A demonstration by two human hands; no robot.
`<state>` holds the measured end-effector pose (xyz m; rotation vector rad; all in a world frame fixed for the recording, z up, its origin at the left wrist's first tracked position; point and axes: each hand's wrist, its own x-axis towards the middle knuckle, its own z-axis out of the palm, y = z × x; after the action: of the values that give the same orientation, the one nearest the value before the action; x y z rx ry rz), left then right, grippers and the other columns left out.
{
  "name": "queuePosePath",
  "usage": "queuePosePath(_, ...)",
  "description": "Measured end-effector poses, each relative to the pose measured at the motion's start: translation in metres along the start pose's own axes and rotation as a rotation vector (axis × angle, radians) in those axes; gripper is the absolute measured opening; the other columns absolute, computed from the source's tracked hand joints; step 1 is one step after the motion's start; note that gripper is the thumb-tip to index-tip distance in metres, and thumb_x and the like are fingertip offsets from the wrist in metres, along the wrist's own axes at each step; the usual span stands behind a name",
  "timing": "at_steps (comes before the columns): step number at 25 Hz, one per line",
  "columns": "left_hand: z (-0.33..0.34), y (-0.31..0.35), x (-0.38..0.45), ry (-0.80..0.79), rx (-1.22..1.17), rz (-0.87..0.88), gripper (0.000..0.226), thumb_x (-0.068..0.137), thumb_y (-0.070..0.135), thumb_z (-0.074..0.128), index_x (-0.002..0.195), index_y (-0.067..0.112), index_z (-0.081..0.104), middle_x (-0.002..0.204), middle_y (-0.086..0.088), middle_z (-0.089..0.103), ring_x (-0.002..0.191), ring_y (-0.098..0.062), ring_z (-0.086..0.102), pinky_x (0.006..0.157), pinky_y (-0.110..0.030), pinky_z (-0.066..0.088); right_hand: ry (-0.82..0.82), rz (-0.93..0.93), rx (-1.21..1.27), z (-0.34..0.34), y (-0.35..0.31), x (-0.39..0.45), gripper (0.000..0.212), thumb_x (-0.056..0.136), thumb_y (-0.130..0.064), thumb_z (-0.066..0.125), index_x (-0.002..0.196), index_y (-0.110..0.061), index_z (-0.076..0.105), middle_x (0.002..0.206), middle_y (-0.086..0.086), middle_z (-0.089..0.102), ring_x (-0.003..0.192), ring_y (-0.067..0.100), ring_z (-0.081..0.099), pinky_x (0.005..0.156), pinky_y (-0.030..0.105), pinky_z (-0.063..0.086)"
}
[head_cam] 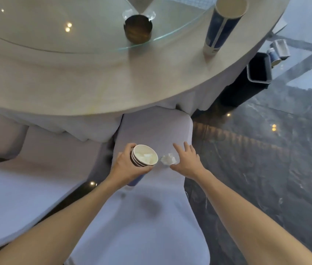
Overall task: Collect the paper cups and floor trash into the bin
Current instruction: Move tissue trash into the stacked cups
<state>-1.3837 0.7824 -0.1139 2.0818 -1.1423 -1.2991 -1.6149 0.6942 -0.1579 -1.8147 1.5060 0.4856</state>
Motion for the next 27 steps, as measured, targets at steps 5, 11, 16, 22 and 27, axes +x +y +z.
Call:
queuePosePath(5, 0.034, -0.035, 0.037, 0.002, -0.057, -0.051, 0.086, 0.052, 0.059, 0.089, 0.125, 0.035, 0.05, 0.118, 0.012, 0.066, 0.113, -0.013, 0.065, 0.093, -0.031, 0.055, -0.057, -0.062, -0.081, 0.042, 0.019, 0.066, 0.095, 0.089, -0.052, 0.072, 0.162, -0.038, 0.012, 0.172, 0.01, -0.001, 0.158, 0.041, 0.003, 0.12, 0.066, 0.022)
queuePosePath(11, 0.05, -0.068, 0.084, -0.022, -0.083, -0.069, 0.083, 0.057, 0.049, 0.094, 0.126, 0.036, 0.048, 0.118, 0.017, 0.065, 0.108, -0.001, 0.063, 0.079, -0.007, 0.044, -0.153, -0.087, -0.189, 0.108, 0.029, 0.137, 0.097, 0.093, -0.036, 0.071, 0.163, -0.042, 0.004, 0.171, 0.01, -0.021, 0.158, 0.043, -0.005, 0.118, 0.065, 0.025)
queuePosePath(16, 0.06, -0.091, 0.082, -0.056, -0.086, -0.089, 0.081, 0.059, 0.045, 0.095, 0.124, 0.04, 0.047, 0.119, 0.018, 0.062, 0.11, -0.001, 0.063, 0.086, -0.013, 0.048, -0.104, -0.119, -0.244, 0.148, 0.033, 0.129, 0.061, 0.093, 0.006, 0.049, 0.148, -0.021, 0.044, 0.158, 0.016, 0.024, 0.134, 0.041, 0.04, 0.089, 0.046, 0.057)
queuePosePath(22, 0.055, -0.07, 0.066, -0.077, -0.099, -0.069, 0.081, 0.058, 0.046, 0.094, 0.124, 0.047, 0.048, 0.122, 0.018, 0.062, 0.115, -0.008, 0.064, 0.095, -0.033, 0.057, -0.108, 0.043, 0.055, 0.097, 0.018, 0.107, 0.032, 0.092, 0.004, 0.048, 0.115, -0.005, 0.068, 0.113, 0.014, 0.063, 0.101, 0.034, 0.064, 0.081, 0.039, 0.054)
queuePosePath(27, 0.029, -0.018, 0.033, -0.074, -0.058, -0.016, 0.086, 0.059, 0.051, 0.091, 0.131, 0.042, 0.046, 0.127, 0.014, 0.061, 0.118, -0.011, 0.063, 0.098, -0.031, 0.054, 0.127, 0.08, 0.522, -0.011, -0.022, 0.058, 0.015, 0.096, -0.017, 0.061, 0.107, -0.009, 0.067, 0.101, 0.005, 0.069, 0.09, 0.025, 0.065, 0.073, 0.038, 0.053)
